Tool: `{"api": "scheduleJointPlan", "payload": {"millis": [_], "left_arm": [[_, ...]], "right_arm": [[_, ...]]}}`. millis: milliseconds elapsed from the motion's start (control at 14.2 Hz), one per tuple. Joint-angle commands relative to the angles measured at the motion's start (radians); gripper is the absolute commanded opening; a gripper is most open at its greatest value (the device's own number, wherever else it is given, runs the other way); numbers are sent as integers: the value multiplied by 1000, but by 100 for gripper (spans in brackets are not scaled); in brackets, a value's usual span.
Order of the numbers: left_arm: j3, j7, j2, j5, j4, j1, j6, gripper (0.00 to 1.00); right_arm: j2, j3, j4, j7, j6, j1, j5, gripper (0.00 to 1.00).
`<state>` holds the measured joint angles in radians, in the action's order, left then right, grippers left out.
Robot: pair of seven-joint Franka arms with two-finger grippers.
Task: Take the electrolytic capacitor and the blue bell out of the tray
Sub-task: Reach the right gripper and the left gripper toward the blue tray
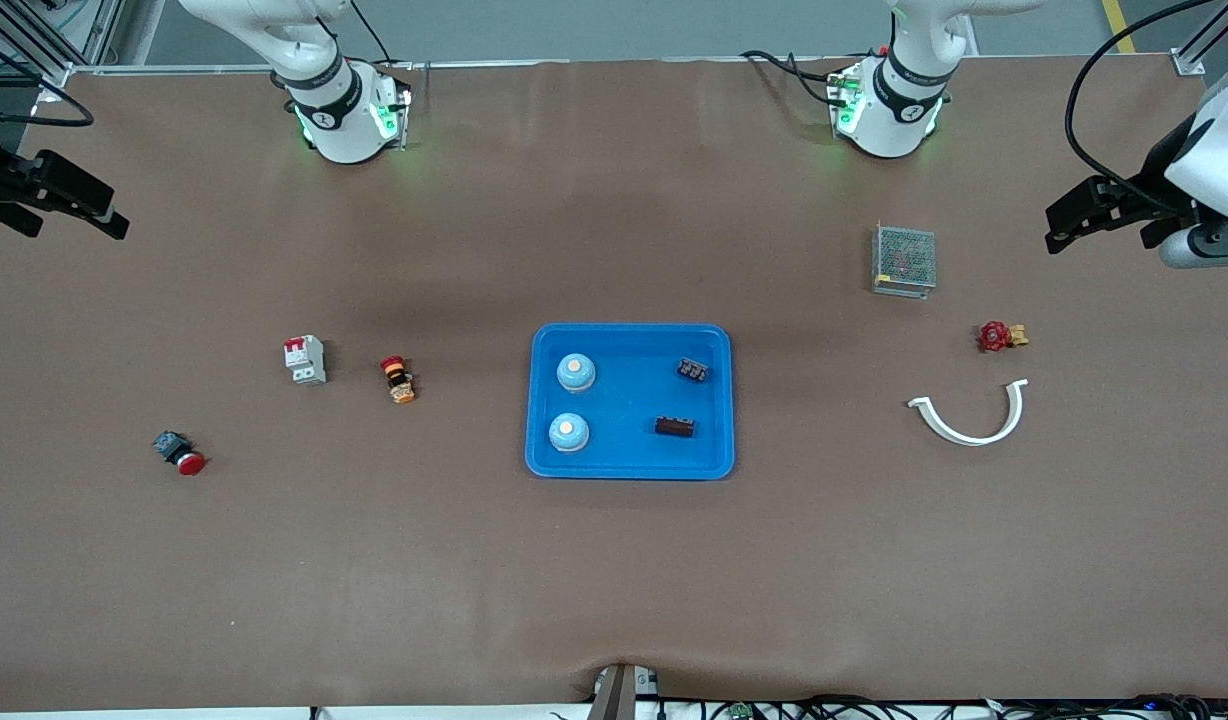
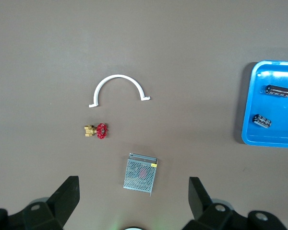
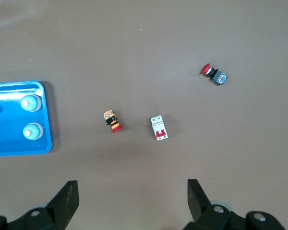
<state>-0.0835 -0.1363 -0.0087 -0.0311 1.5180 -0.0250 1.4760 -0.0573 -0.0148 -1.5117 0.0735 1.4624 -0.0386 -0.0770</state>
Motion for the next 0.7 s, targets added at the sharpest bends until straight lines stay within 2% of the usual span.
{"api": "scheduleJointPlan", "payload": {"millis": [0,141,352,633], "left_arm": [[2,-2,10,-7,-25,-1,-19,100],[4,-2,12,-9,-27,-3,-19,100],[-4,-9,84,-65,-24,-16,-11,100],[-10,-112,182,-12,-4,-21,58,100]], "right_arm": [[4,-5,5,2,-7,-15,-4,100],[4,-5,5,2,-7,-18,-6,100],[1,-7,-45,20,13,-9,-13,100],[-1,-13,-134,46,114,6,-21,100]]}}
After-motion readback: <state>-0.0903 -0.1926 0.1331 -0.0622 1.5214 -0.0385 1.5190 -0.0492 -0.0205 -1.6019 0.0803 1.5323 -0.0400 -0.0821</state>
